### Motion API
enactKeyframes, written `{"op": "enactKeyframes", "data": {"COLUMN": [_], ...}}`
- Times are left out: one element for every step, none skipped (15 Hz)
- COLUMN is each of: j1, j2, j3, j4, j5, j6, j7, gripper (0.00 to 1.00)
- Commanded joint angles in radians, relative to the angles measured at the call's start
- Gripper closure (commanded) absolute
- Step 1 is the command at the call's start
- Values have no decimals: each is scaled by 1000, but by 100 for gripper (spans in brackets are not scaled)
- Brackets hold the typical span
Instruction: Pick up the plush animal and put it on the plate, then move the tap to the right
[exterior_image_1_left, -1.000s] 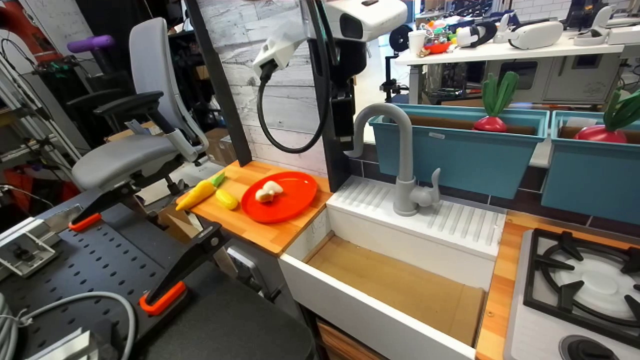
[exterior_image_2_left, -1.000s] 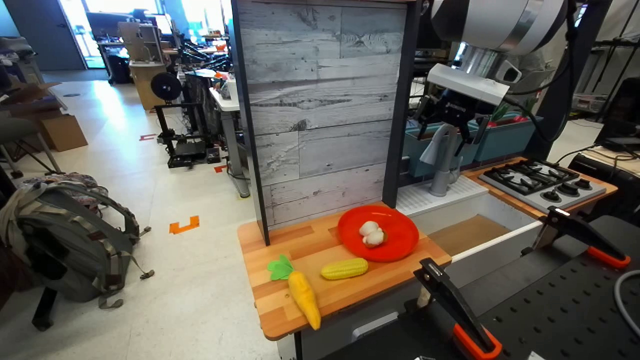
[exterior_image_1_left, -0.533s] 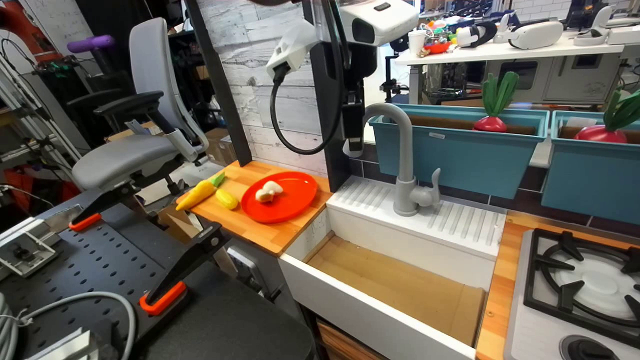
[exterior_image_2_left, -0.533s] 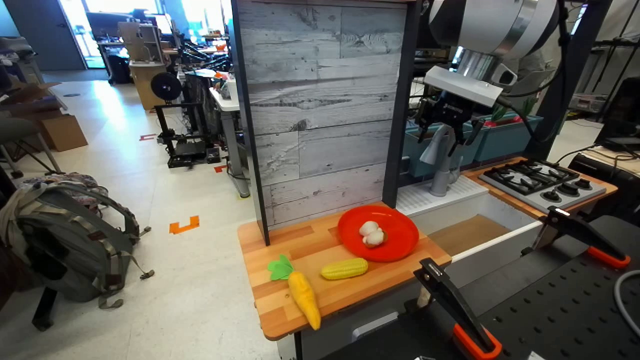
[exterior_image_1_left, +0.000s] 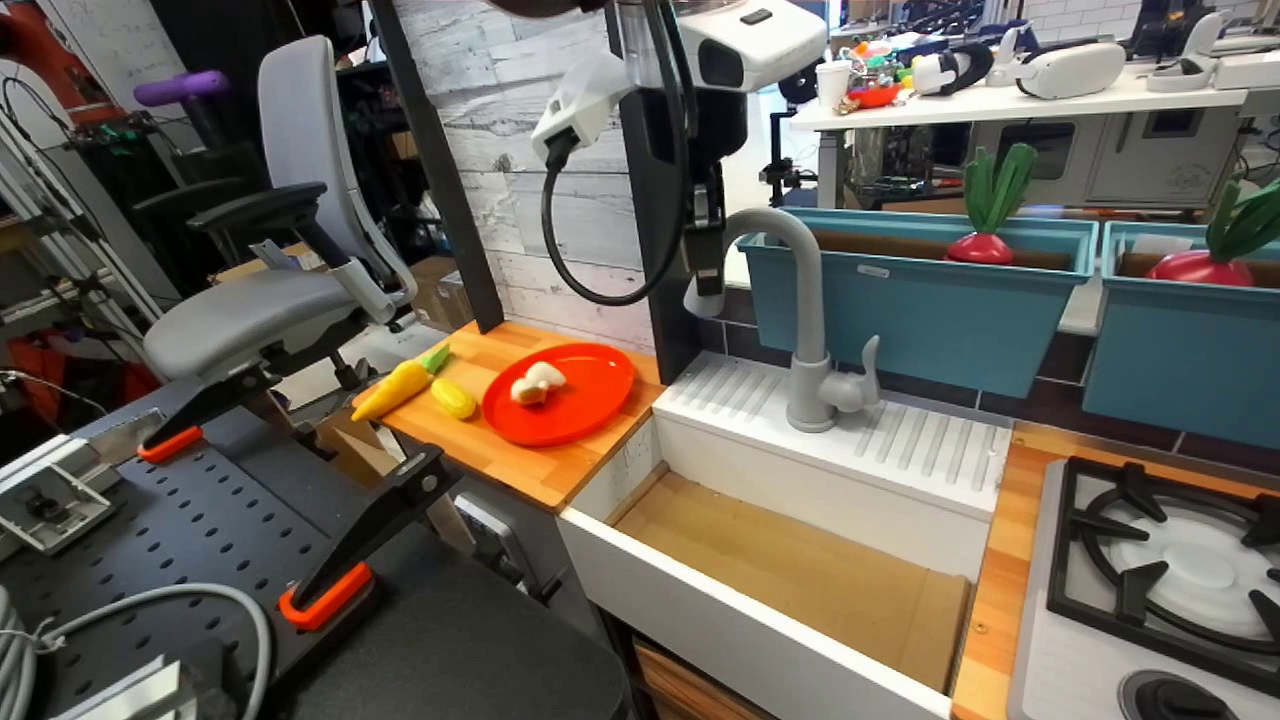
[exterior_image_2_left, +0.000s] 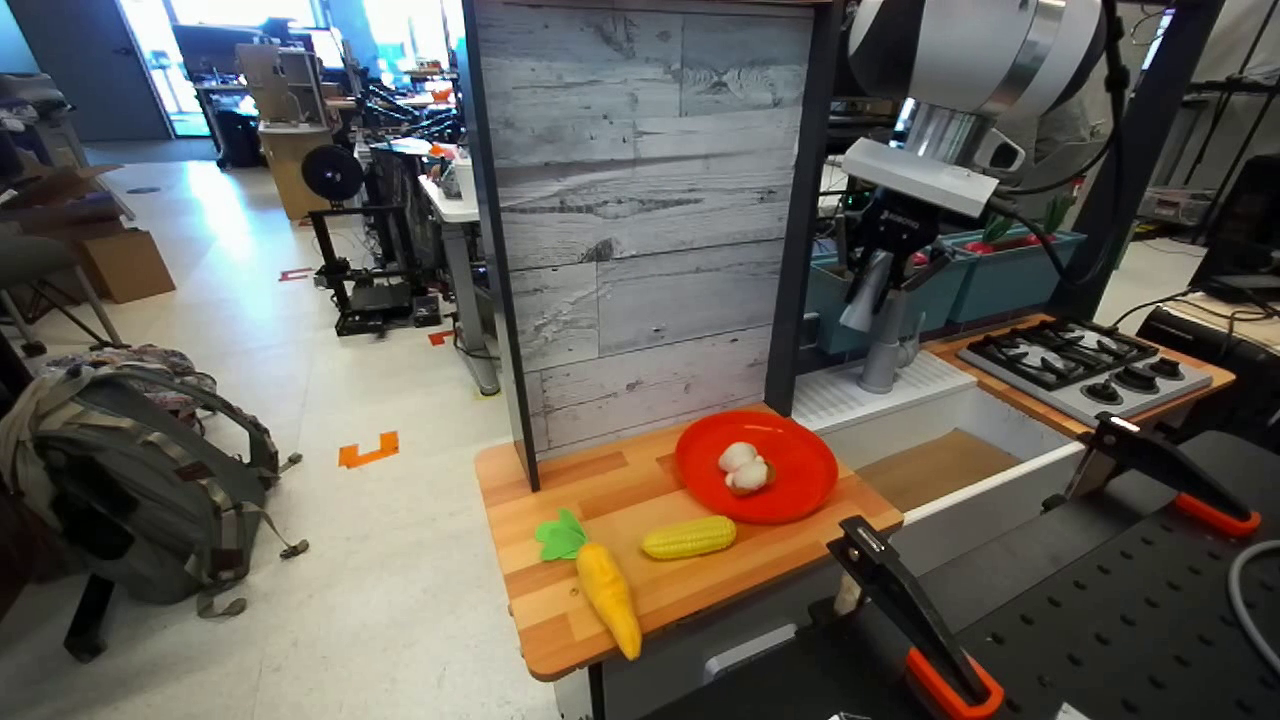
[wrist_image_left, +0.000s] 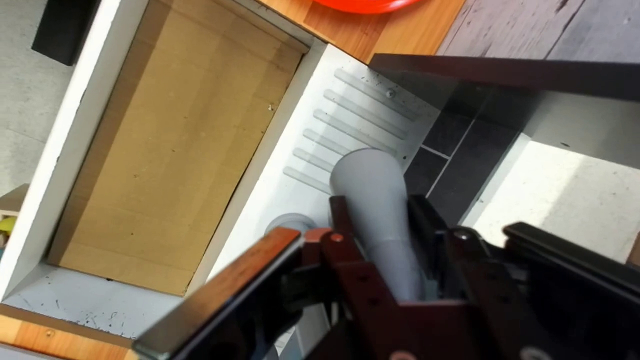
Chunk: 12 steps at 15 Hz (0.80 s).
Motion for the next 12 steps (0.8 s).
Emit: {"op": "enactKeyframes", "data": {"j1": [48,56,62,65,69,73,75,72,71,65,60,54], "j2": [29,30,32,34,35,37,35,33,29,23,18,13], "j3": [-46,-56,-65,-74,-81,-90,-96,-98,-99,-98,-95,-92], "j4": [5,-3,-8,-14,-19,-23,-30,-39,-50,-66,-80,-97], "j5": [-64,-86,-104,-127,-146,-167,-181,-193,-202,-206,-206,-202], "j6": [-13,-10,-9,-9,-8,-6,-3,5,14,25,38,56], "j7": [23,17,11,-2,-7,-12,-17,-29,-38,-53,-70,-88], "gripper": [92,92,92,92,92,92,92,92,92,92,92,92]}}
